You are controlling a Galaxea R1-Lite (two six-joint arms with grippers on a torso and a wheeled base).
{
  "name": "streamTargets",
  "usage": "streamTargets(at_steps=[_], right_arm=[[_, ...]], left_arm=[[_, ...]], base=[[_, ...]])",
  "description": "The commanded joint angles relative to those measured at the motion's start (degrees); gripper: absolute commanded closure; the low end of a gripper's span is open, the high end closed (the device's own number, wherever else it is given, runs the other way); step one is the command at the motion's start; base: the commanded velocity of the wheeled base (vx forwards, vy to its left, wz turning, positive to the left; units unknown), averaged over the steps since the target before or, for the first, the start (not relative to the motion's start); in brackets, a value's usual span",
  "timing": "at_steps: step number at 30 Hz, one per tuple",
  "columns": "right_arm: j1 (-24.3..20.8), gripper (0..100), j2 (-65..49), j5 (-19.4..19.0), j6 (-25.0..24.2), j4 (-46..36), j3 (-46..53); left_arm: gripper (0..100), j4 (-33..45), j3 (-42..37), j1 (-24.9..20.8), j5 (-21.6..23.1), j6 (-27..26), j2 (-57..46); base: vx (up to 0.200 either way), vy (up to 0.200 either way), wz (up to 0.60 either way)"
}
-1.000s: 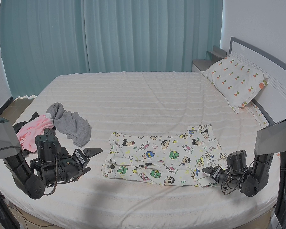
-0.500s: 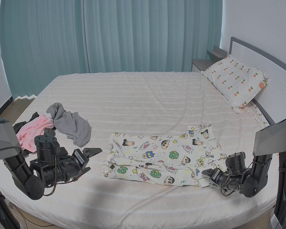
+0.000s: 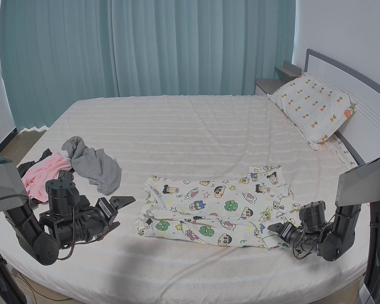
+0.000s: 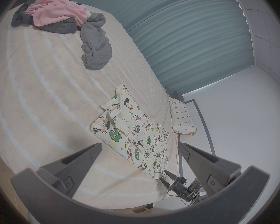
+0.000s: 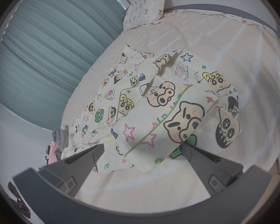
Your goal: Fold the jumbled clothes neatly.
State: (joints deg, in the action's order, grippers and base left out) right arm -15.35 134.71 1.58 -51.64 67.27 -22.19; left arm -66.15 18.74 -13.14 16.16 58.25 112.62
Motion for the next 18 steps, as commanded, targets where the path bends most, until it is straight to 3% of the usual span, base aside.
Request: streamTargets(at_steps=[1,18], right_arm=[[0.0,100,0.1,0.1,-0.1,0.1,0.0],[-0.5,100,-2.3,2.1,-0.2,0.5,2.9]], left_arm=[[0,0.0,0.0,0.0,0.0,0.0,0.0],[0,0.0,-0.1,0.0,-0.3,0.1,-0.3]], base=[[0.0,0.0,0.0],[0.0,0.0,0.0]])
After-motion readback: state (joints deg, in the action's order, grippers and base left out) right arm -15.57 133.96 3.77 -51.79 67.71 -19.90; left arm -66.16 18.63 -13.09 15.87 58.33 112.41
